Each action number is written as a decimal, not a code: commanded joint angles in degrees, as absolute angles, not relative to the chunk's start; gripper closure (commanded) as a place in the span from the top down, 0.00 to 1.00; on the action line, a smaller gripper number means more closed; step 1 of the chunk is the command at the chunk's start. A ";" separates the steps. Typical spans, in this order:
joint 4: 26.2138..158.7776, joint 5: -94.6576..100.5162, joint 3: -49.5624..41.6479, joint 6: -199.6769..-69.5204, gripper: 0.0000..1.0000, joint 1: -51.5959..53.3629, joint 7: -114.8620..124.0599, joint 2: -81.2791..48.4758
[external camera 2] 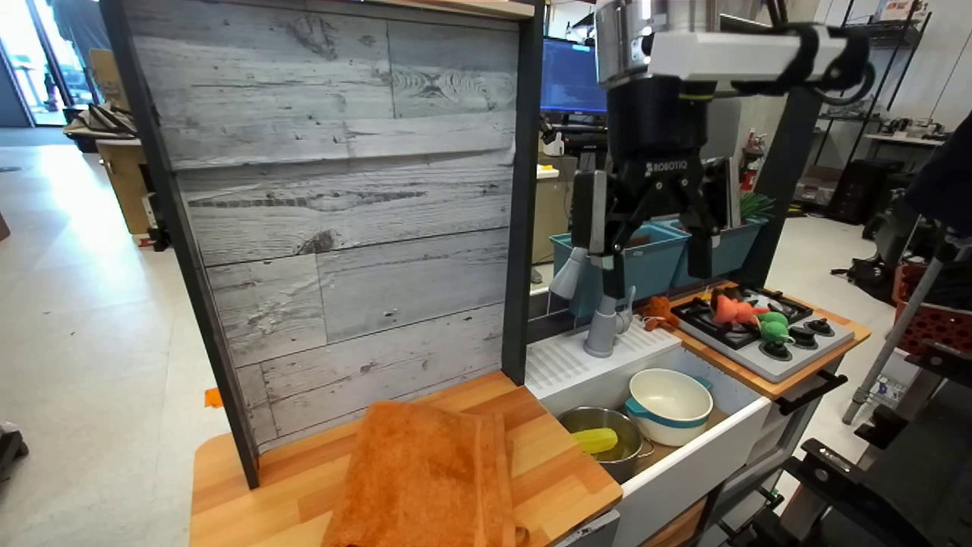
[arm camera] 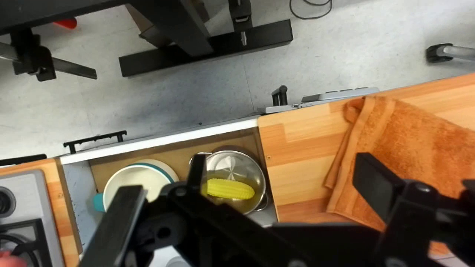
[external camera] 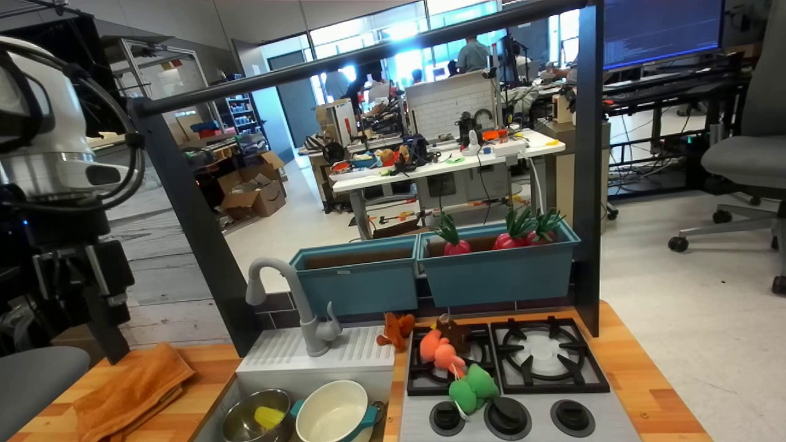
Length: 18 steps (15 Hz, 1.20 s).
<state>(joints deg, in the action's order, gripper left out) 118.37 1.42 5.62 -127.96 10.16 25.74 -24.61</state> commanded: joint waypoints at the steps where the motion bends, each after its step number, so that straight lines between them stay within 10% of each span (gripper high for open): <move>1: 118.17 0.70 4.49 -127.82 1.00 11.18 25.26 -25.10; 7: 121.52 6.58 3.32 -137.97 1.00 16.21 32.32 -23.21; 18: 88.88 18.37 0.10 -133.68 1.00 27.73 48.81 -55.92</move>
